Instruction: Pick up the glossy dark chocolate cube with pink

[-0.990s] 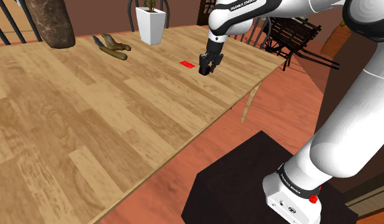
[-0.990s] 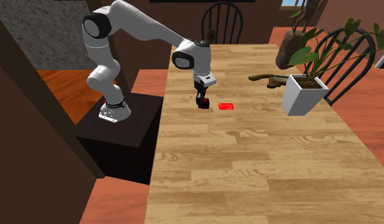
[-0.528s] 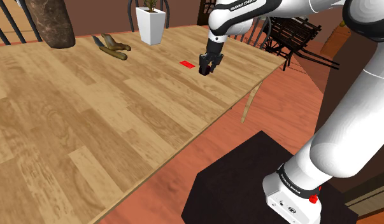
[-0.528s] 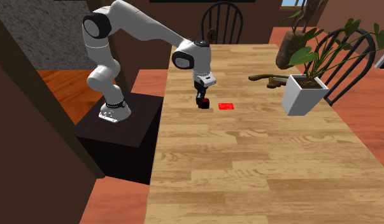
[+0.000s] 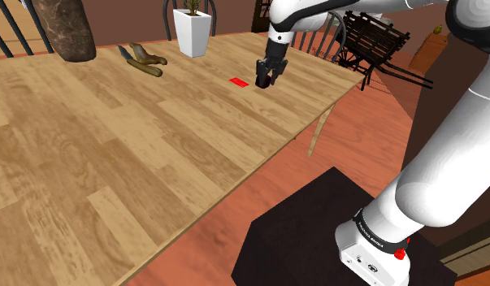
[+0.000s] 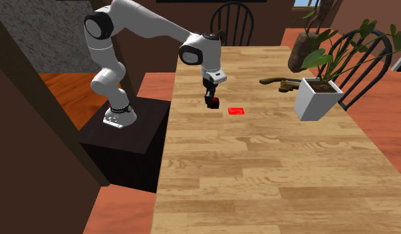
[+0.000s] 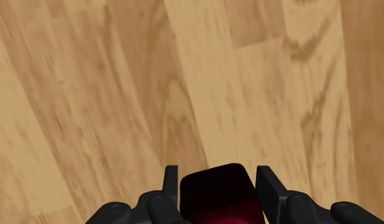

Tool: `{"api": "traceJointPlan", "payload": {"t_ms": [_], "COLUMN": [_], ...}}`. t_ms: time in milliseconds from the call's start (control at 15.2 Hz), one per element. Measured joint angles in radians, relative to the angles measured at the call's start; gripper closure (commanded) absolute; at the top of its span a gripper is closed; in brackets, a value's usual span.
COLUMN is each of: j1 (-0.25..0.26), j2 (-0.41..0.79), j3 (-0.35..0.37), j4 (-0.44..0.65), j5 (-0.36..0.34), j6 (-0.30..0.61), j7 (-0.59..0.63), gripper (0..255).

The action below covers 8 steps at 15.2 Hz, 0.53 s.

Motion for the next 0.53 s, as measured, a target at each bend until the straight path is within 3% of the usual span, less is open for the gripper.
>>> {"api": "traceJointPlan", "payload": {"t_ms": [528], "j1": [0.001], "j2": [-0.026], "j3": [0.000], "j4": [0.070], "j5": [-0.004], "j6": [-0.096], "j7": [0.003], "gripper": [255]}}
